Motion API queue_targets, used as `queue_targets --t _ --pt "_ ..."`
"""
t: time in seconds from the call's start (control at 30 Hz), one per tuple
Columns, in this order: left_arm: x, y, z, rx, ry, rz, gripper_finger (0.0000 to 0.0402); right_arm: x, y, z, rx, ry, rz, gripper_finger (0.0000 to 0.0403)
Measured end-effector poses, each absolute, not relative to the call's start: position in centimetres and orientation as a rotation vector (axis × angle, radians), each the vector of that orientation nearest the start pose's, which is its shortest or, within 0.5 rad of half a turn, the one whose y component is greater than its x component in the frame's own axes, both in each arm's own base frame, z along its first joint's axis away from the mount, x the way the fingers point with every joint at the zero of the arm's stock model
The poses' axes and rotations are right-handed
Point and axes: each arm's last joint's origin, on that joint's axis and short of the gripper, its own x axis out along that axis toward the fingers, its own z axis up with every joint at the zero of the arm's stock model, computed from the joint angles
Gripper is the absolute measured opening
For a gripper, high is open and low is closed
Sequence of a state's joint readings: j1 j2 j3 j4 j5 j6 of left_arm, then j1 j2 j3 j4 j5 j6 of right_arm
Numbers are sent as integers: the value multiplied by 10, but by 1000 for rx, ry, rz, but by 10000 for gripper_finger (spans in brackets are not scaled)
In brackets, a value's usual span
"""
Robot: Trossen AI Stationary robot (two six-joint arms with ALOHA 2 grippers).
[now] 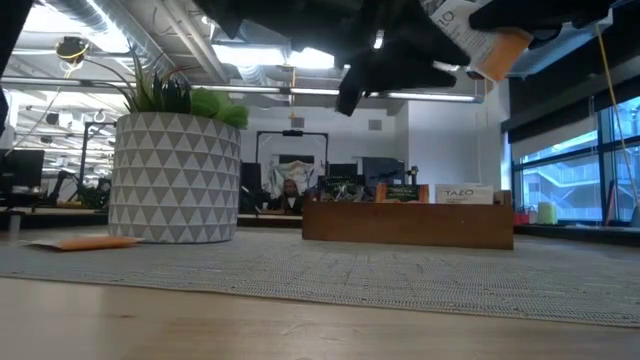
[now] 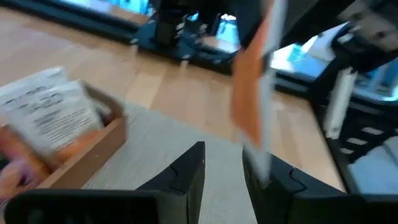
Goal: Pick & Place Tea
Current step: Put the white tea bag into the right section of the wooden organizer
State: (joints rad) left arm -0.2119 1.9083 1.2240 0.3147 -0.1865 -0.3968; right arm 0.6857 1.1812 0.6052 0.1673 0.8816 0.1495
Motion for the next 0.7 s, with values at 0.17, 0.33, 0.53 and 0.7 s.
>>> queue_targets --t 0.17,0.33,0.53,0.7 --pt "417 -87 212 -326 351 -40 101 197 133 230 -143 280 -201 22" --pt "417 -86 212 -315 346 -22 96 198 134 230 -129 284 -180 22" --pt "417 -85 212 -295 341 -8 78 197 134 229 -118 290 -174 9" --pt "417 -86 212 -273 341 -12 39 197 134 229 -117 290 -174 17"
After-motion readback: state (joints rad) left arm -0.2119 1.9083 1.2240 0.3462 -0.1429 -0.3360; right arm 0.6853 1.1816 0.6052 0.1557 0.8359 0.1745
